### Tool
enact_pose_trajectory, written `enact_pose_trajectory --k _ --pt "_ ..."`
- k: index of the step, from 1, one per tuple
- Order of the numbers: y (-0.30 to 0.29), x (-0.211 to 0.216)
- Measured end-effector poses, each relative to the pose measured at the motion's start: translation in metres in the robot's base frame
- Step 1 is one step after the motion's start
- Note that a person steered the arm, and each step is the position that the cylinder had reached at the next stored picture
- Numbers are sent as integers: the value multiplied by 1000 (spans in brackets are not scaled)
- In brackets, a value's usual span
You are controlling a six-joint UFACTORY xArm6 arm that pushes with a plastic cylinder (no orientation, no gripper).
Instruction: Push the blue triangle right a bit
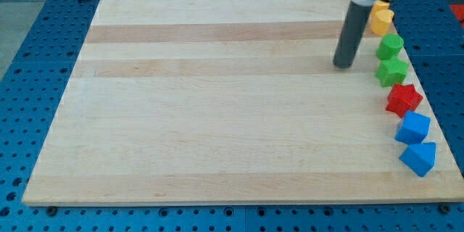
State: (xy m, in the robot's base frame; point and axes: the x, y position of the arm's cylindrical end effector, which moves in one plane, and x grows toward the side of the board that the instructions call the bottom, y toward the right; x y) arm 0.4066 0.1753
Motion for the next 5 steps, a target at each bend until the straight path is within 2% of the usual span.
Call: enact_pose_trajectory --k 2,3,5 --pt "0 104" --pt "0 140" --pt "6 169"
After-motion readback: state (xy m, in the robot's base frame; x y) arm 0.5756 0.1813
